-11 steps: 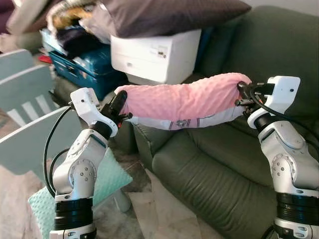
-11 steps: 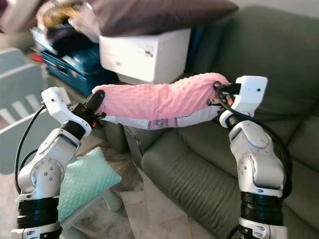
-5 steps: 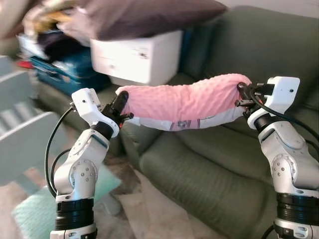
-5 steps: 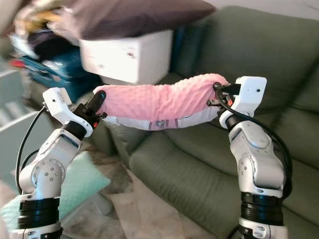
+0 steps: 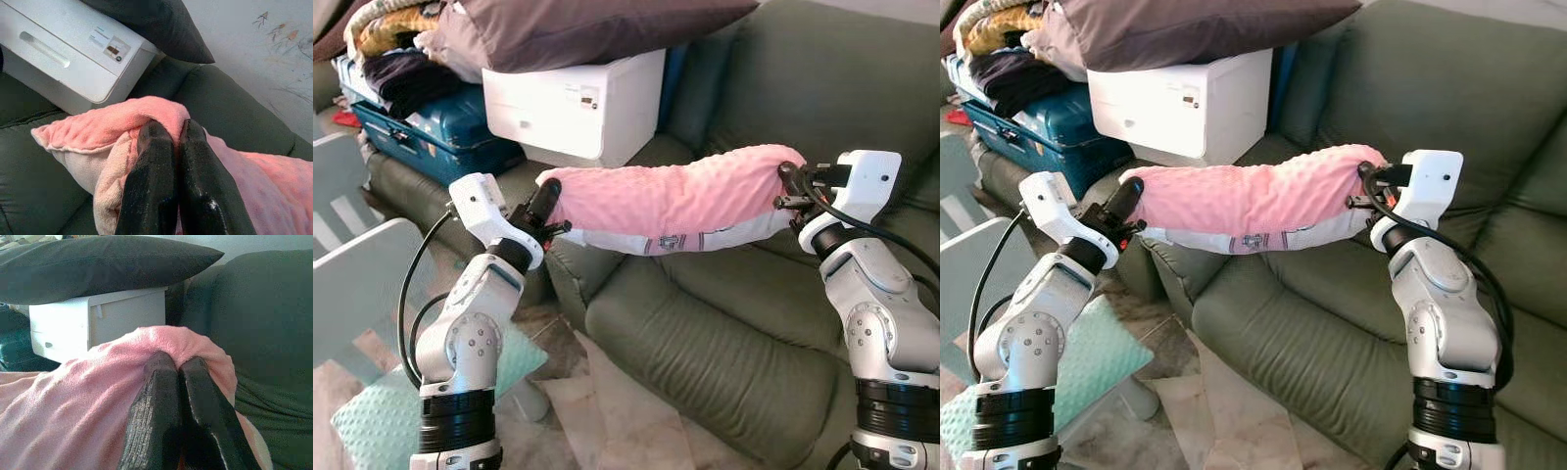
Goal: Move the pillow to the sofa
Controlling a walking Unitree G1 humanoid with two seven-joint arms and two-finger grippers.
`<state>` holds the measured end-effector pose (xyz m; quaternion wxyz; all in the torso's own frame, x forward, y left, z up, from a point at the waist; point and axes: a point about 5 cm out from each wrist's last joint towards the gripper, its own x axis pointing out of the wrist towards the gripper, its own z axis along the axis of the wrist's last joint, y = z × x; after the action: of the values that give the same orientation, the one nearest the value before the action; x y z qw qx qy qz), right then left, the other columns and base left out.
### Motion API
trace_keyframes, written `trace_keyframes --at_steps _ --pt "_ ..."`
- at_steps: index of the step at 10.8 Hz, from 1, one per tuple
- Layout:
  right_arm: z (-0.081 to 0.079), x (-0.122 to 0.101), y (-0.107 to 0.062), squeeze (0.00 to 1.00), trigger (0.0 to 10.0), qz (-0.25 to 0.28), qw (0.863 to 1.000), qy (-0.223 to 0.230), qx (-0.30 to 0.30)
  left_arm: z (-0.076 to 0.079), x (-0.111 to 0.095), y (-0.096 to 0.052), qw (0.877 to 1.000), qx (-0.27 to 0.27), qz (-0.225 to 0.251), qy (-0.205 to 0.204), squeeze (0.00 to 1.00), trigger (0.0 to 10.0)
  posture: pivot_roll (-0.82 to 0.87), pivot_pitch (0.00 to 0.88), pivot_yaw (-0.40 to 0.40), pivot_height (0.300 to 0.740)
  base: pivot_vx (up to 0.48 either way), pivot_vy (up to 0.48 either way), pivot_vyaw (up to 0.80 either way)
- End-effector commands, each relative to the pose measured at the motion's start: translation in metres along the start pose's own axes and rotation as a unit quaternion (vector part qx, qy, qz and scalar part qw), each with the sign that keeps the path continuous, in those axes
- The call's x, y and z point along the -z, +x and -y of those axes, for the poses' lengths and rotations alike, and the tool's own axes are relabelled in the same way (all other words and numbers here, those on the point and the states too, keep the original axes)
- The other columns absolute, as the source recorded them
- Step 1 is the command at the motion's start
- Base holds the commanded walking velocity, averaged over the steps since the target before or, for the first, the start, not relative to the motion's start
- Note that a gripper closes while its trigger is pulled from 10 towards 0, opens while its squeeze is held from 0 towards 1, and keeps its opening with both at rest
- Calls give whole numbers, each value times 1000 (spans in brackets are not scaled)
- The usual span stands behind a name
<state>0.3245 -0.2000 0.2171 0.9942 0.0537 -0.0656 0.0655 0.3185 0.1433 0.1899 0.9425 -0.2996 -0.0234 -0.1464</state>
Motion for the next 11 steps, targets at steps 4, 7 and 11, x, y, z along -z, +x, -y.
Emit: trace_keyframes --at_steps 4,7,11 --pt "-3 -10 1 0 0 18 1000 -1 -2 3 -5 1 1000 8 6 2 0 0 -118 25 33 740 0 0 -800" --pt "-3 -10 0 0 0 18 1000 -2 -3 3 -5 0 1000 8 6 4 0 0 -120 23 33 740 0 0 -800" --pt "-2 -10 0 0 0 19 1000 -3 0 5 -2 1 1000 14 -1 -3 0 0 -125 22 36 740 0 0 -800"
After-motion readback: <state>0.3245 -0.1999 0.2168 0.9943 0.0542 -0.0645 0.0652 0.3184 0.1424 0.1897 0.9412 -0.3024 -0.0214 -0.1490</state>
